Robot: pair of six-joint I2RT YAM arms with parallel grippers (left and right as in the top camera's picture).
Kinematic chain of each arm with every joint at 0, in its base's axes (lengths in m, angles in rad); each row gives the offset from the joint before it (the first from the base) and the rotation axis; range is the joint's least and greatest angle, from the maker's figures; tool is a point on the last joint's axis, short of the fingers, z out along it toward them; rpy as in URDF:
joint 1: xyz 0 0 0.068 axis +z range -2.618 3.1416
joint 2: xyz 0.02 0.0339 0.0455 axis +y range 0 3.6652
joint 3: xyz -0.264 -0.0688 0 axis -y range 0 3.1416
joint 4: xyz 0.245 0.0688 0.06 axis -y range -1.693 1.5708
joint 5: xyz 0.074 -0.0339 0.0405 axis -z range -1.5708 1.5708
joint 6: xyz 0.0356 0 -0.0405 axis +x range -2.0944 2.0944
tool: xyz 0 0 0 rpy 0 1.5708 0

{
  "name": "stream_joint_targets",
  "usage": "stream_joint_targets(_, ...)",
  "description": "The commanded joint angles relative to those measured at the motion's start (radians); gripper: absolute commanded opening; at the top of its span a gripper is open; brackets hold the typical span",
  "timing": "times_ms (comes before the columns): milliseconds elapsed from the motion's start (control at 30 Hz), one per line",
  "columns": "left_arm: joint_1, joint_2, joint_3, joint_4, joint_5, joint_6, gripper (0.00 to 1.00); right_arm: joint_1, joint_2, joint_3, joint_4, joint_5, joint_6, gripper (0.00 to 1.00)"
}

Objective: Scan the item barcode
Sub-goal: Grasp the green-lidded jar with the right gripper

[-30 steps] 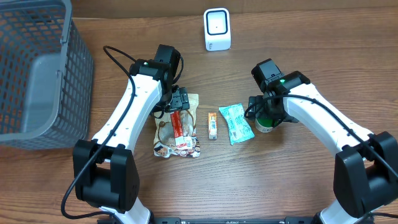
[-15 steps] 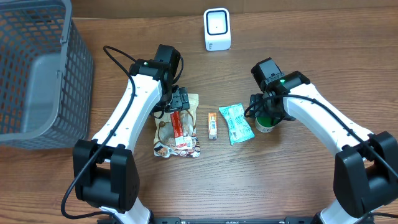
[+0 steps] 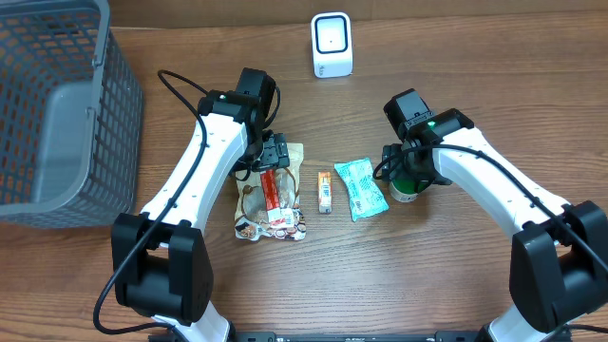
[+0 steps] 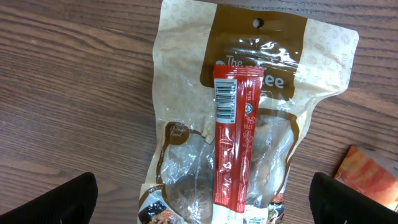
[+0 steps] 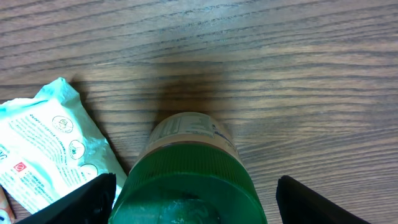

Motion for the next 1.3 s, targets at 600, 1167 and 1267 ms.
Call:
stream_joint_targets(600, 0.0, -0.011, 0.013, -0.002, -0.009, -0.014, 1.0, 0.0, -0.006, -0.127, 0.108, 0.011, 0.0, 0.81)
stream_joint_targets(1167, 0.0, -0.011, 0.013, -0.002, -0.009, -0.014, 1.0, -0.001, -0.006, -0.191, 0.175, 0.011, 0.0, 0.8)
stream_joint_targets(1267, 0.0, -0.011, 0.013, -0.002, -0.009, -0.014, 1.0, -0.001, -0.006, -0.191, 0.184, 0.011, 0.0, 0.82)
